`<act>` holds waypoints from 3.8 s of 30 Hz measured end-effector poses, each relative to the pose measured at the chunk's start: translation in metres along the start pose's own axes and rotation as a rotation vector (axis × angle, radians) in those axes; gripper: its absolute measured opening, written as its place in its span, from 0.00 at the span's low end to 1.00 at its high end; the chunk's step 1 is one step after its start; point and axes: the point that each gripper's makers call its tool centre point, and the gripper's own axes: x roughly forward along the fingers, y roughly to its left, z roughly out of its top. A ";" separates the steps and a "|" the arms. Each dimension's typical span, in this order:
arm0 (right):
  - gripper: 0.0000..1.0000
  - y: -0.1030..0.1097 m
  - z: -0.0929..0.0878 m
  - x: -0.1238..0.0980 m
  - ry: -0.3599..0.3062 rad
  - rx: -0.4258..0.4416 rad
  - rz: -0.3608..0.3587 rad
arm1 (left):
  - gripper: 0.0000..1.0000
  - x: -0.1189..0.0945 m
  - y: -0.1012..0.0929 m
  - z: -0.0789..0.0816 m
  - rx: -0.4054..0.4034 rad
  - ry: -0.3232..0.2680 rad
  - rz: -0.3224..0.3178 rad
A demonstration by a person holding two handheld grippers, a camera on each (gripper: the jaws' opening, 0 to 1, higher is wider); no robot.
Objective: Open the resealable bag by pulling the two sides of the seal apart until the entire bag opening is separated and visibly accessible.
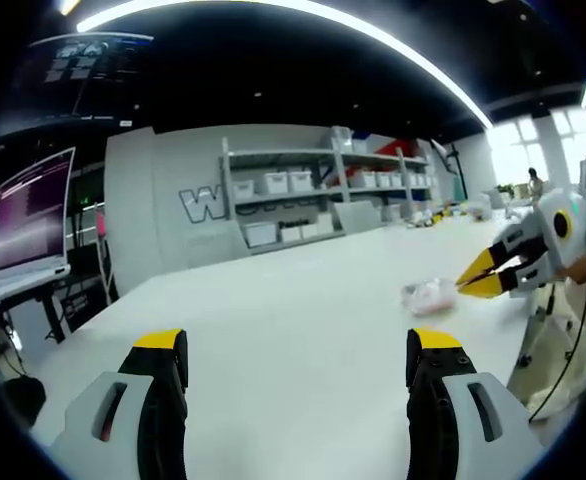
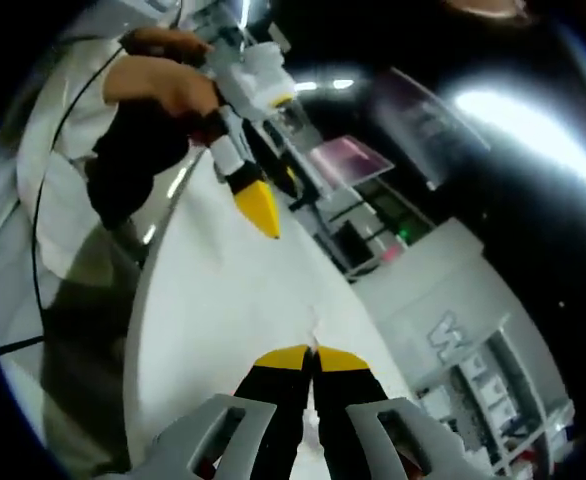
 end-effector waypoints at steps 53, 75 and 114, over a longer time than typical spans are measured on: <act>0.17 -0.008 0.027 -0.025 -0.084 0.383 -0.025 | 0.89 -0.001 0.002 0.000 -0.017 -0.021 -0.001; 0.17 -0.005 0.030 -0.001 0.012 0.405 0.017 | 0.89 -0.004 -0.005 0.005 -0.011 -0.037 -0.018; 0.11 0.017 0.014 0.012 0.127 0.328 0.073 | 0.89 -0.010 -0.013 0.001 -0.018 -0.047 -0.033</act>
